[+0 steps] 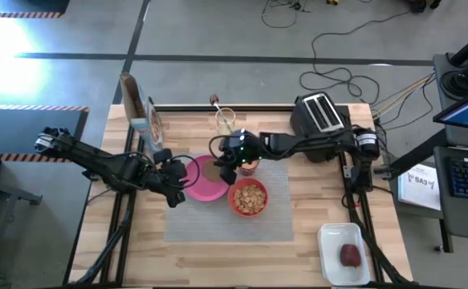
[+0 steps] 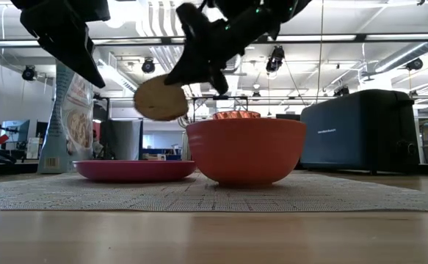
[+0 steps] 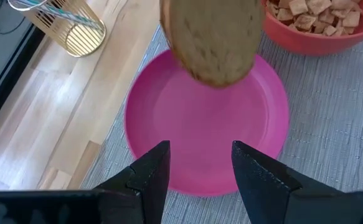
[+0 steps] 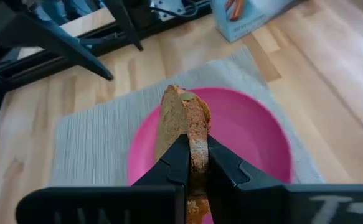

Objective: Arrange a breakfast setting
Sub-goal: Put the bagel from the toaster on the pink plate, then put the red apple on the grey table mat to the top right of the orange bowl

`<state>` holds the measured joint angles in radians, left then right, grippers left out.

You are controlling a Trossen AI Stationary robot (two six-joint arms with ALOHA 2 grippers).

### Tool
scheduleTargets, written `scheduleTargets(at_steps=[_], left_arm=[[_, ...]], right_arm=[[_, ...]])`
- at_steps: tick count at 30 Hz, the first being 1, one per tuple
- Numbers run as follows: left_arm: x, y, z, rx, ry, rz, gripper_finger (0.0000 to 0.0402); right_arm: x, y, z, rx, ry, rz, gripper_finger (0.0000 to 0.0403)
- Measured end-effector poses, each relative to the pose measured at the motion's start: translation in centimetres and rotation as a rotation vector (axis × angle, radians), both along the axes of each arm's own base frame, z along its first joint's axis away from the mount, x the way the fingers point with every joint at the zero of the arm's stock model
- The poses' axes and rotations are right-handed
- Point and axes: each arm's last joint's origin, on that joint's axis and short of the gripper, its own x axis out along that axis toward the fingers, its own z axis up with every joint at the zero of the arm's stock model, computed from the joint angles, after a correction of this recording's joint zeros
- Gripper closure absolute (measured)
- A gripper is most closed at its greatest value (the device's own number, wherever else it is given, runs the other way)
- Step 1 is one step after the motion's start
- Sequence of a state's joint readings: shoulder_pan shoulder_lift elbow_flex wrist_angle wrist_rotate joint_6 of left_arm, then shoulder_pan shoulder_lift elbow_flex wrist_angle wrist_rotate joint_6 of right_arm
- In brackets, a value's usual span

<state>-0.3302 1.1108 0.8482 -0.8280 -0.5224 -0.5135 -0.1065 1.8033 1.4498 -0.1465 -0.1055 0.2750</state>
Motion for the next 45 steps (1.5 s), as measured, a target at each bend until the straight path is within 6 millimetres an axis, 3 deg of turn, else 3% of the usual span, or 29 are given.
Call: scheduleTargets(at_steps=[10,23,32,37,45], left_arm=[[0.0,0.0,-0.1,0.000,-0.001,0.001,0.0246],[0.0,0.0,-0.1,0.001,-0.001,0.002,0.0246],[0.1,0.0,-0.1,-0.002,-0.009,0.001,0.0246],[0.1,0.0,-0.1,-0.002,-0.008,0.001,0.0246],[0.0,0.0,-0.1,0.001,0.000,0.001,0.0246]], right_arm=[[2.2,0.6,-4.0,0.009,0.006,0.018,0.0380],[3.0,0.9,-5.3,0.043,-0.021,0.012,0.0379],[3.0,1.1,-5.3,0.049,-0.014,0.036,0.0307],[2.6,1.0,-4.6,0.050,-0.009,0.032,0.0264],[-0.6,1.6,0.0,0.058,0.071,0.027,0.0261]])
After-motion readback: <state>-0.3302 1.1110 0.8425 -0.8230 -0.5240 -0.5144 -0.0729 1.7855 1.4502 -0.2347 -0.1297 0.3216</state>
